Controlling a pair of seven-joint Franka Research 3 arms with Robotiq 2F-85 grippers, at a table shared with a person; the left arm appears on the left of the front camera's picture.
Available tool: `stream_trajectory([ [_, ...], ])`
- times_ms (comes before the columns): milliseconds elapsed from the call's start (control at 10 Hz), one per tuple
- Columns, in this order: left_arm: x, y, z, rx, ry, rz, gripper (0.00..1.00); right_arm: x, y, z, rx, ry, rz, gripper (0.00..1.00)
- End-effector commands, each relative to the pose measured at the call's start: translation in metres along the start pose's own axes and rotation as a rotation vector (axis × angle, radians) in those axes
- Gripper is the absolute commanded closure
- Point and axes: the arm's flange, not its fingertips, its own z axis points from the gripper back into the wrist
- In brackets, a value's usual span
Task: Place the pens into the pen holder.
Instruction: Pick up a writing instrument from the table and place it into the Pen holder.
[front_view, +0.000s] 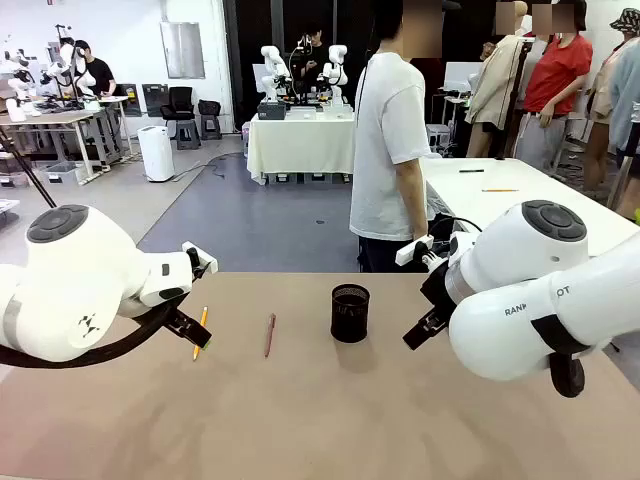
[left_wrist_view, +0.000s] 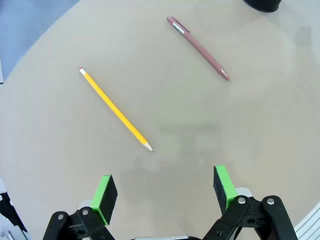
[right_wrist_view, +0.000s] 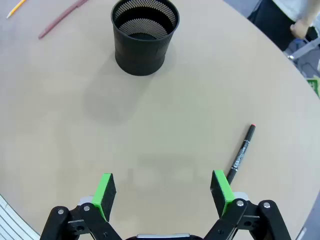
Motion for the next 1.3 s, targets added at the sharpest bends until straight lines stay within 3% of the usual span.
stream_trajectory([
  [0, 0.0000, 0.0000, 0.0001, 0.000, 0.000, 0.000, 0.00, 0.0000, 0.0000, 0.0000, 0.000, 0.000, 0.000, 0.00],
  [1200, 0.0000, 0.0000, 0.0001, 0.000, 0.000, 0.000, 0.00, 0.0000, 0.0000, 0.0000, 0.000, 0.000, 0.000, 0.00],
])
